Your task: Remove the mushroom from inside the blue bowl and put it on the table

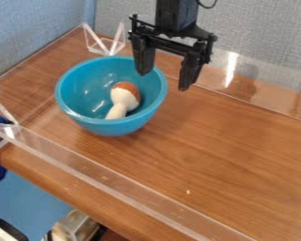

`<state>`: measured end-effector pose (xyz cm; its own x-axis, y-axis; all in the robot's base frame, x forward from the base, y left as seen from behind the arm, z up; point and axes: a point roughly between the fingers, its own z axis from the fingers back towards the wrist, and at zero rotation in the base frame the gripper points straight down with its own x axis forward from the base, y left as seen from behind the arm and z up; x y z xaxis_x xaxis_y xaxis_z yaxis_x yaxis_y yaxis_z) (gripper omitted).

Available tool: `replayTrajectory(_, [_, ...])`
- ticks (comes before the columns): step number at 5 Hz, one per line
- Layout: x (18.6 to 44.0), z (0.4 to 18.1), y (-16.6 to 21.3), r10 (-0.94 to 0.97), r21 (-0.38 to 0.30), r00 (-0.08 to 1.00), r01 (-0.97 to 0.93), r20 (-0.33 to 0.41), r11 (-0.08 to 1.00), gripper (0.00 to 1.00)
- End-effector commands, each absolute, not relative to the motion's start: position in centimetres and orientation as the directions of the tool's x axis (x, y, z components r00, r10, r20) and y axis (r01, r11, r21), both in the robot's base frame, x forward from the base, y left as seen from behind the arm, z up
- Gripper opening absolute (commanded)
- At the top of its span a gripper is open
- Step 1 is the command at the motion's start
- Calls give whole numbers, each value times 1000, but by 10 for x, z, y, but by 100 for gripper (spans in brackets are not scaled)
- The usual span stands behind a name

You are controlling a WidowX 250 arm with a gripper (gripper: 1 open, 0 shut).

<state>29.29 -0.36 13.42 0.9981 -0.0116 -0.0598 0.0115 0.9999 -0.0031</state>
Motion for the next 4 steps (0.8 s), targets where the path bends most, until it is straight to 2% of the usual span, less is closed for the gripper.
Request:
replayTrajectory(1, [290, 142, -1, -33, -2, 997, 33, -72, 999, 100])
replayTrajectory(2, [287, 150, 6, -40, 1, 996, 41, -80, 999, 100])
replayTrajectory(3, [288, 142, 24, -13, 3, 996, 13, -84, 1000, 100])
replayTrajectory(4, [288, 131, 59, 64, 13, 995, -63, -72, 998, 100])
